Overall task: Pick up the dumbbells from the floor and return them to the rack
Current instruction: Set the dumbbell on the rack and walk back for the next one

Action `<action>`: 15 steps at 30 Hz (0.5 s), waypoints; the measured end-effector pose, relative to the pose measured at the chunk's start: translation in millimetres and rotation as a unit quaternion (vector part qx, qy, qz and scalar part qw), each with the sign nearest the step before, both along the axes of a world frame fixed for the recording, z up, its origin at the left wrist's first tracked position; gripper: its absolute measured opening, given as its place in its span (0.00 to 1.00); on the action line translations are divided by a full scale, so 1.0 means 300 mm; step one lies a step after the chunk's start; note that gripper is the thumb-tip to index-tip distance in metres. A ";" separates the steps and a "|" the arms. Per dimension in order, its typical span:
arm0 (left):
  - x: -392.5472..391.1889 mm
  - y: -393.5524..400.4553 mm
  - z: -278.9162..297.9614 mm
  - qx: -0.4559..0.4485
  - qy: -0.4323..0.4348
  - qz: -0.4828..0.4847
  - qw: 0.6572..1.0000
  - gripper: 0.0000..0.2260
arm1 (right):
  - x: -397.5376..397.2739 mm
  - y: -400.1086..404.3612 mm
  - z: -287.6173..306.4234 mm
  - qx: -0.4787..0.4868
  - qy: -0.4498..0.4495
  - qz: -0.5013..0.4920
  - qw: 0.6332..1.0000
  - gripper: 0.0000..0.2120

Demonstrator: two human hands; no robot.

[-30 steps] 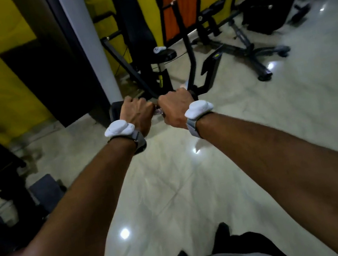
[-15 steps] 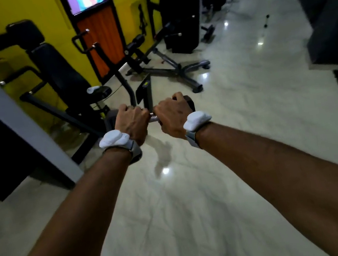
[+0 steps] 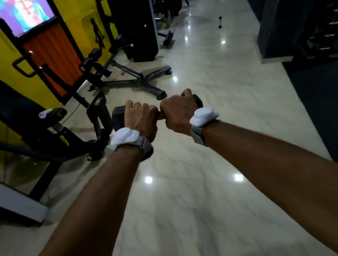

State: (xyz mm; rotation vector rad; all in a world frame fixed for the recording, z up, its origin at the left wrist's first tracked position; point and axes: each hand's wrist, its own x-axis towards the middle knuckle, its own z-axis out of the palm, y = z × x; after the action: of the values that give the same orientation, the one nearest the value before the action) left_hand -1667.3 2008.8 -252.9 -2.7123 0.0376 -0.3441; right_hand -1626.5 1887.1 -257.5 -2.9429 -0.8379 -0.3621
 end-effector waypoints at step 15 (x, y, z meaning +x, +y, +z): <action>0.337 -0.522 0.253 -0.099 -0.141 -0.072 0.982 0.05 | 0.197 -0.504 0.223 0.069 -0.179 -0.149 0.970 0.09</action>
State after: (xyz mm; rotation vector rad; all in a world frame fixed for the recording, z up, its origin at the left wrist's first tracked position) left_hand -1566.1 1852.2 -176.9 -2.8333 0.1267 -0.8129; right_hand -1567.3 1736.1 -190.6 -2.9101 -0.3659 -0.9506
